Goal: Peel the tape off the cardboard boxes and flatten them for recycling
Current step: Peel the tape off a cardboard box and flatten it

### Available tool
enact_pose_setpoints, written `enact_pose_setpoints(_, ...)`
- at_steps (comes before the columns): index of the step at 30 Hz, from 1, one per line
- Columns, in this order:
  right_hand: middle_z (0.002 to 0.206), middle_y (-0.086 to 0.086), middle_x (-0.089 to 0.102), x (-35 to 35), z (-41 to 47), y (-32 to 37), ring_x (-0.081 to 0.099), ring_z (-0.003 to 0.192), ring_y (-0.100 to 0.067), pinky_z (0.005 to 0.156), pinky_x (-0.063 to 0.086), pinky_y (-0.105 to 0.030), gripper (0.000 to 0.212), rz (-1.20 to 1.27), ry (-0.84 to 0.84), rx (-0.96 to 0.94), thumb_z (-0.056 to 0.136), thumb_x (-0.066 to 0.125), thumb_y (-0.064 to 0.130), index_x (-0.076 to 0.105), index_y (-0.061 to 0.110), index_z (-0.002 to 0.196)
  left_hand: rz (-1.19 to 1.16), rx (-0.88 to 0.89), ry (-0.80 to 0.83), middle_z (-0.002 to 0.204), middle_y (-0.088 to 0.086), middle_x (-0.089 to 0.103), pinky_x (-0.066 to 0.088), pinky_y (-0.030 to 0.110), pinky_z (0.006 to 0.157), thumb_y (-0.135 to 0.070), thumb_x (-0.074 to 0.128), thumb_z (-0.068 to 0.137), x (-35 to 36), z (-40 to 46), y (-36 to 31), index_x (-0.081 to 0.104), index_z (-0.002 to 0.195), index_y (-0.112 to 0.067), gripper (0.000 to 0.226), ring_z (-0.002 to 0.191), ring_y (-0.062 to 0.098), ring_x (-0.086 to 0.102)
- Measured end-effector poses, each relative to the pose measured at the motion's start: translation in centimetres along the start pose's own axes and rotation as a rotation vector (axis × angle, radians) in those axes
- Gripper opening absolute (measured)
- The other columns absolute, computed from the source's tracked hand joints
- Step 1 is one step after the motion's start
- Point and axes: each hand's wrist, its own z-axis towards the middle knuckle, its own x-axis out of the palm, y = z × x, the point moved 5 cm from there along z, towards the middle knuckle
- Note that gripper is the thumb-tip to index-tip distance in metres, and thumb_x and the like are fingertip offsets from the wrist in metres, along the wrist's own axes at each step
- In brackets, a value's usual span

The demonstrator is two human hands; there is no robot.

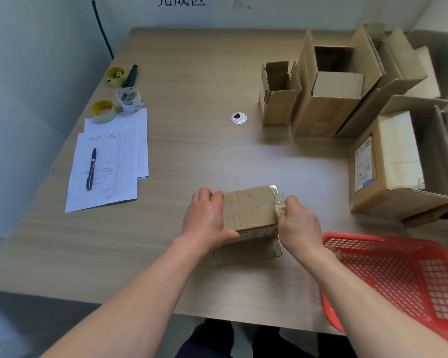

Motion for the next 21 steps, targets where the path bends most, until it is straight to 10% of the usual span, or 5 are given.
enact_pose_setpoints(9,0.064,-0.012,0.057,1.0,-0.1,-2.8,0.049,0.061,-0.037,0.055,0.037,-0.044,0.018,0.150,-0.061,-0.010,0.091,0.049,0.004,0.041,0.007,0.075,-0.024,0.042,0.004,0.126,0.003,0.041,0.046,0.036,0.097,-0.062,0.086,0.056,0.4,-0.3,-0.1,0.040,0.141,-0.017,0.107,0.117,0.023,0.041)
enact_pose_setpoints(15,0.066,-0.018,0.065,2.4,0.2,-4.9,0.068,0.062,-0.038,0.058,0.057,-0.055,0.038,0.552,0.038,0.162,0.098,0.054,0.039,0.055,0.011,0.072,-0.066,0.065,0.022,0.124,0.001,0.039,0.045,0.032,0.096,-0.058,0.088,0.055,0.5,0.1,0.5,0.041,0.140,-0.019,0.105,0.115,0.020,0.039)
enact_pose_setpoints(21,0.076,-0.019,0.066,2.3,0.0,-4.2,0.069,0.058,-0.025,0.061,0.056,-0.038,0.032,0.834,0.197,0.277,0.103,0.053,0.027,0.066,0.000,0.092,-0.088,0.057,0.025,0.126,0.001,0.039,0.042,0.031,0.096,-0.052,0.090,0.054,0.5,0.7,0.8,0.042,0.142,-0.018,0.106,0.116,0.020,0.038)
